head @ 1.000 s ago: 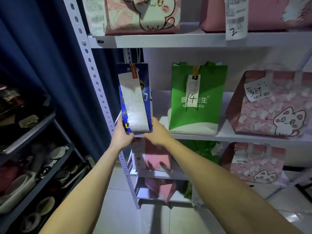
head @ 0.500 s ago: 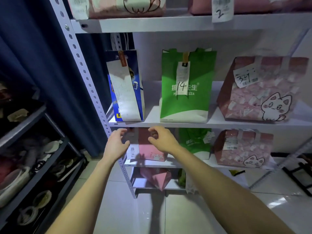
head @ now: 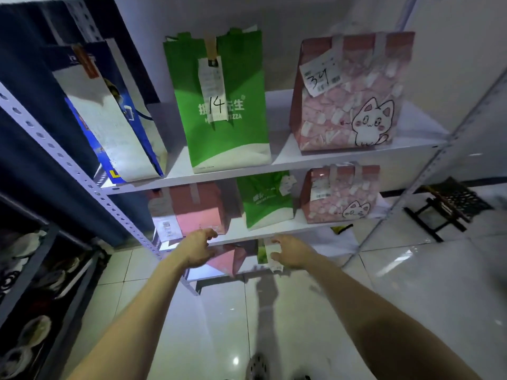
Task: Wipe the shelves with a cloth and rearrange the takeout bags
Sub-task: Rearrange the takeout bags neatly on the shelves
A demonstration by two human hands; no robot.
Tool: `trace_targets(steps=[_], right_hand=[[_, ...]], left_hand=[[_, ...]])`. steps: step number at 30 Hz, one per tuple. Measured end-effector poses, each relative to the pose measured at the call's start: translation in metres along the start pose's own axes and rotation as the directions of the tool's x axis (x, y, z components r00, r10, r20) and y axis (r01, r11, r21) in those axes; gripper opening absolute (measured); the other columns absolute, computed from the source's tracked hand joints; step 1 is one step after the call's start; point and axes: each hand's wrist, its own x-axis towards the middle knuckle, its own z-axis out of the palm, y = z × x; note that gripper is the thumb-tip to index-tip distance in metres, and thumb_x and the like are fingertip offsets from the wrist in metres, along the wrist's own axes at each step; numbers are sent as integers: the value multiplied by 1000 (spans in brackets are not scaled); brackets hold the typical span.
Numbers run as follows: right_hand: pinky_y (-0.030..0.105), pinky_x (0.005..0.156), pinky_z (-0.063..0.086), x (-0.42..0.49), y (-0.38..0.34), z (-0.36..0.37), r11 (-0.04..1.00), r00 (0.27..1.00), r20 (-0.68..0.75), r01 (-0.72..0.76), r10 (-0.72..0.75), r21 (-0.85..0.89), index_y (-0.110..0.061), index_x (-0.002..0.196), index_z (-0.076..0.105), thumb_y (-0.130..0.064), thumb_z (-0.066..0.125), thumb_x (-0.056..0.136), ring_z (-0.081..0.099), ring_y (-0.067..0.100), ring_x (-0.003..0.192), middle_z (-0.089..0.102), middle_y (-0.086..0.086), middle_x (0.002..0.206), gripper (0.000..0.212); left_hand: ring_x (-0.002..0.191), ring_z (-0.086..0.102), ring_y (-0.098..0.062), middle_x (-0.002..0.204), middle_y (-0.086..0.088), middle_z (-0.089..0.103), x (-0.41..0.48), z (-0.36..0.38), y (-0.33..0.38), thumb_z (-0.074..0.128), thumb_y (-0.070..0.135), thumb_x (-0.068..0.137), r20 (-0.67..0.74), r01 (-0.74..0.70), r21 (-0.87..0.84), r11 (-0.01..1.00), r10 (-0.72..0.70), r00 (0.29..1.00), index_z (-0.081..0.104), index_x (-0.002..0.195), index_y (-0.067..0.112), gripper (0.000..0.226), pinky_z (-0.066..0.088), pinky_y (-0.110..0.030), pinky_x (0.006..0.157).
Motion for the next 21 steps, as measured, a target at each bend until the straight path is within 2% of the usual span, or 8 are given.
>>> trace_targets(steps=[6, 11, 16, 19, 21], right_hand=[[40, 115, 44, -18, 54, -12, 1000, 1000, -11, -14, 14, 5, -16, 155, 49, -37, 64, 103, 54, 32, 138, 55, 12, 154, 58], [37, 116, 40, -15, 82, -6, 1000, 1000, 30, 10, -9, -19, -12, 154, 49, -37, 66, 103, 52, 30, 140, 54, 12, 154, 59], [37, 109, 46, -12, 92, 14, 999, 997, 67, 45, -45, 5, -15, 146, 56, -35, 64, 102, 56, 30, 134, 60, 10, 148, 49], [35, 110, 44, -11, 96, 28, 997, 993, 93, 75, -72, -27, -13, 150, 53, -36, 59, 105, 55, 29, 135, 58, 11, 150, 51], [34, 110, 44, -10, 97, 36, 998, 993, 101, 67, -67, 2, -13, 151, 52, -36, 63, 103, 55, 29, 135, 58, 11, 149, 55]], left_hand=[[123, 68, -30, 143, -11, 69, -5, 33, 52, 78, 23, 94, 47, 10, 21, 1000, -11, 999, 61, 148, 13, 57, 55, -39, 104], [116, 71, -25, 143, -7, 69, -17, 56, 70, 78, 20, 95, 10, 22, -22, 1000, -22, 1000, 63, 148, 17, 55, 49, -25, 88], [124, 68, -27, 148, -8, 64, -27, 81, 73, 75, 27, 99, 68, 98, 16, 995, -99, 993, 57, 152, 14, 57, 55, -42, 103], [129, 65, -29, 150, -9, 62, -31, 94, 70, 71, 24, 101, 70, 114, 25, 993, -116, 991, 56, 153, 13, 55, 52, -41, 107], [129, 65, -28, 149, -8, 62, -32, 101, 67, 72, 26, 101, 63, 117, 47, 992, -120, 991, 56, 153, 15, 56, 51, -42, 109]])
